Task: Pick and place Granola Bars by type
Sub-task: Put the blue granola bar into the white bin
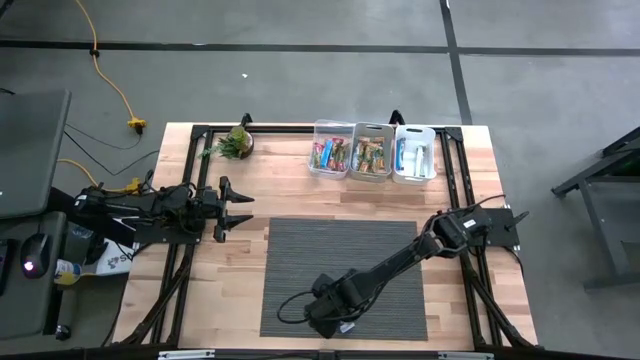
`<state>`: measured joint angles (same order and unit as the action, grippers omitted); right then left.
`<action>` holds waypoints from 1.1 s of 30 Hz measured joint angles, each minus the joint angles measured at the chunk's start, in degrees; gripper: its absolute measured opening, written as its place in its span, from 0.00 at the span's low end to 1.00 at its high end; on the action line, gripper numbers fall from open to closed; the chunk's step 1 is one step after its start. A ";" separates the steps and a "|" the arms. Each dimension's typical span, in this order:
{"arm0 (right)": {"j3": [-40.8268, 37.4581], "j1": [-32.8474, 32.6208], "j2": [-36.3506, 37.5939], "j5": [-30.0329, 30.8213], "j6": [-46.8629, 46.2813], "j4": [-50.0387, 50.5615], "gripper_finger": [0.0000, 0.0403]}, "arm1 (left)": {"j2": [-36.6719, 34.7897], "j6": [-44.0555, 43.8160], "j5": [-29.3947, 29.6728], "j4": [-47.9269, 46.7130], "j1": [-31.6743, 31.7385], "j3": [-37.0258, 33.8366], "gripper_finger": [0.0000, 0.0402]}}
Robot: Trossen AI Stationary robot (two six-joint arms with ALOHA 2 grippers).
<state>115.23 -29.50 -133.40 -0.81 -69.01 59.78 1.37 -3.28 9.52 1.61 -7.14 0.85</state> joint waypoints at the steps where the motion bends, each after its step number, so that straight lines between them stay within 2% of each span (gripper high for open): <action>1: -0.01 0.11 0.00 0.02 0.00 0.30 0.59 | 0.00 0.01 0.00 0.00 0.00 0.00 0.57; 14: 0.01 0.79 -0.13 3.43 0.48 1.00 0.59 | -0.02 -0.01 0.00 0.00 0.02 0.00 0.57; 33: 0.08 2.75 -2.78 3.00 0.89 -0.77 0.56 | -0.02 -0.01 0.00 0.00 0.01 0.02 0.57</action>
<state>115.31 -26.76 -136.18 2.19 -68.12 59.01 1.34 -3.29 9.52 1.61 -7.13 0.86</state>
